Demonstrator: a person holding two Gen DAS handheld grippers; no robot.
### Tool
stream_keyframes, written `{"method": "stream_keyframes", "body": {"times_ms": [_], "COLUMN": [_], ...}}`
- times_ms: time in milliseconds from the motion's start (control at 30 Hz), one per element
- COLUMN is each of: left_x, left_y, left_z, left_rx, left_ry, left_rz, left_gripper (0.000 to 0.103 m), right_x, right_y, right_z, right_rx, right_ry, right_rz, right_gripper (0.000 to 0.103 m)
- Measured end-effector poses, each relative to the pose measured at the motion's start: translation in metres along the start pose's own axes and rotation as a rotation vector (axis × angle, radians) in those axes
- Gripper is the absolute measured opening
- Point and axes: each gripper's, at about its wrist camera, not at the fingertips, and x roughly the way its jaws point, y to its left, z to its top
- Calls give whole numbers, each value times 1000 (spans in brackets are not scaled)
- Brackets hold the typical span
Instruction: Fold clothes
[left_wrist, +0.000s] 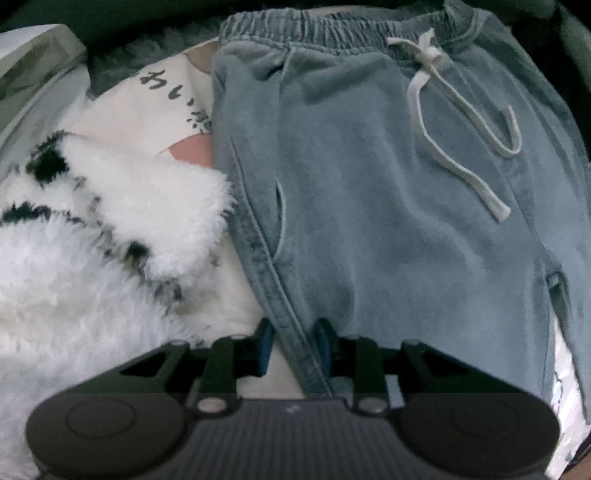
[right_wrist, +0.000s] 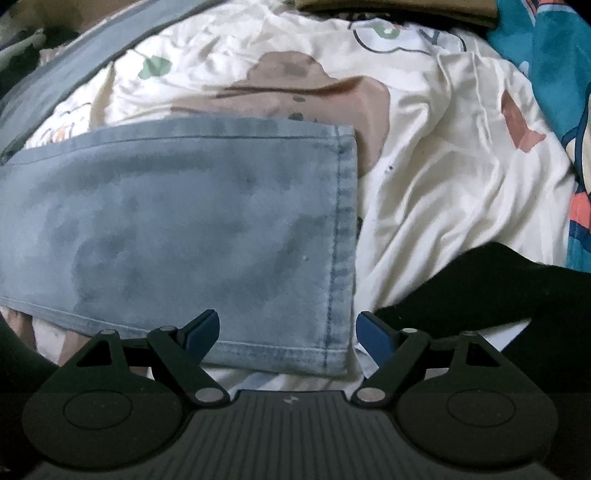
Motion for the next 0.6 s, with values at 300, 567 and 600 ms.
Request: {"method": "stream_keyframes", "body": {"times_ms": [300,567,600], "left_x": [-14,-14,-15], "left_y": [3,0,-1], "left_z": [-3,-3,-4], "left_rx": [-3,-7,-4], "left_ry": [-19,-5,-5], "left_rz": [-44,-23,-19], "left_gripper": [18,17,17], "right_x": [5,28,32], "right_y": [20,41,43], "right_z": [-9,-32,-36], "right_rx": [-269,-506,-532], "right_ry": [-2,36,40], "right_rz": [-9,-11,-14], "right_gripper": [82,76,76]}}
